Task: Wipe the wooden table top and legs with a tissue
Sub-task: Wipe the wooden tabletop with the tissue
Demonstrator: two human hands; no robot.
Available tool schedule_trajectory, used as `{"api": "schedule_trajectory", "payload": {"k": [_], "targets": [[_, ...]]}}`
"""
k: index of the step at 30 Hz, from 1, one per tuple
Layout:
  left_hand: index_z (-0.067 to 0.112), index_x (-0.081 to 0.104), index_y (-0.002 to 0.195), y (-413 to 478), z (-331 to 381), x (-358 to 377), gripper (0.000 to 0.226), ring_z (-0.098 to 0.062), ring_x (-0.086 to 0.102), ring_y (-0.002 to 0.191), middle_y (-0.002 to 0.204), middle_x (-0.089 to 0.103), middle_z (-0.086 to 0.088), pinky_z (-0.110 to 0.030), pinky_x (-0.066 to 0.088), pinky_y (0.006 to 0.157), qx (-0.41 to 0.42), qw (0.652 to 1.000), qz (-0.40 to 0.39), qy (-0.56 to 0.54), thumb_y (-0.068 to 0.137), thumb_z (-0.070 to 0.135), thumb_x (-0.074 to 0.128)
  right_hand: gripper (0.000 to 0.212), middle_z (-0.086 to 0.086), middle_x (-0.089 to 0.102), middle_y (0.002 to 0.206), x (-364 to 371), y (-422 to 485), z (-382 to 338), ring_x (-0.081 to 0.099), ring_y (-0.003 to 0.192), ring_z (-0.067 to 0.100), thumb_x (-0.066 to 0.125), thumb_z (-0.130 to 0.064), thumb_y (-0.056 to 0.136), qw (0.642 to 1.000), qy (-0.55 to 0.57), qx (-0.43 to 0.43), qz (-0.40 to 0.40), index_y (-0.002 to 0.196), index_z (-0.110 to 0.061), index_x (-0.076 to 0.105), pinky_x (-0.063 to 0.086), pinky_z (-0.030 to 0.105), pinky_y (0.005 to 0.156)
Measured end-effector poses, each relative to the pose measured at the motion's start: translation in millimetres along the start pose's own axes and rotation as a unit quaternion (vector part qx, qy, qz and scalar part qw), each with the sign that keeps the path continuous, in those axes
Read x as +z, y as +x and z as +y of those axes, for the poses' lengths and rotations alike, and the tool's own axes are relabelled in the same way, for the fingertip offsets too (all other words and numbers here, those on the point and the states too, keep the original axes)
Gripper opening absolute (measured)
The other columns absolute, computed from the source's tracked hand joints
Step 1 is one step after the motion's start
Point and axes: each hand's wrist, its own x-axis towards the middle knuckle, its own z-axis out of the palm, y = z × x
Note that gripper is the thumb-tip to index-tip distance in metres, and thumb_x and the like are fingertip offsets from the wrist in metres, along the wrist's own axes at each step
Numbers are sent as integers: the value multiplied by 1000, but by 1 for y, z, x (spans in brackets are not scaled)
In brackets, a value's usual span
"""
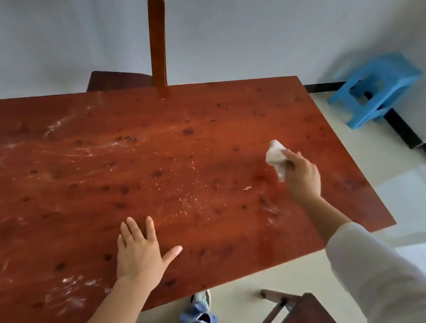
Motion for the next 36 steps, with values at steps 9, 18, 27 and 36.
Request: {"api": "schedule_trajectory", "payload": {"k": [9,18,27,36], "targets": [[6,1,149,6,3,0,111,-42,13,142,151,10,-32,-42,21,114,-16,1000,4,5,70,84,-2,42,3,43,147,73,-49,0,40,132,29,44,-8,93,996,11,67,-50,130,-26,55,44,48,93],[6,-3,148,6,7,-11,103,-42,9,142,152,5,-32,-42,18,115,-20,998,-50,19,79,79,20,41,2,70,111,33,-62,-26,65,95,16,46,-1,90,985,158,25,-64,123,-18,63,50,22,75],[6,-4,148,7,8,-9,102,-42,8,142,152,3,-32,-41,19,115,-21,999,-42,-2,79,78,21,51,13,55,132,-11,-65,112,52,119,34,46,-4,90,957,-30,286,-41,138,-22,46,43,42,98],[13,-6,149,4,8,-5,100,-39,1,143,154,-3,-27,-46,19,115,-32,998,-38,-48,79,78,22,53,-9,44,145,64,-182,-24,32,138,12,46,4,91,965,18,-128,-229,133,-28,53,42,34,102]]}}
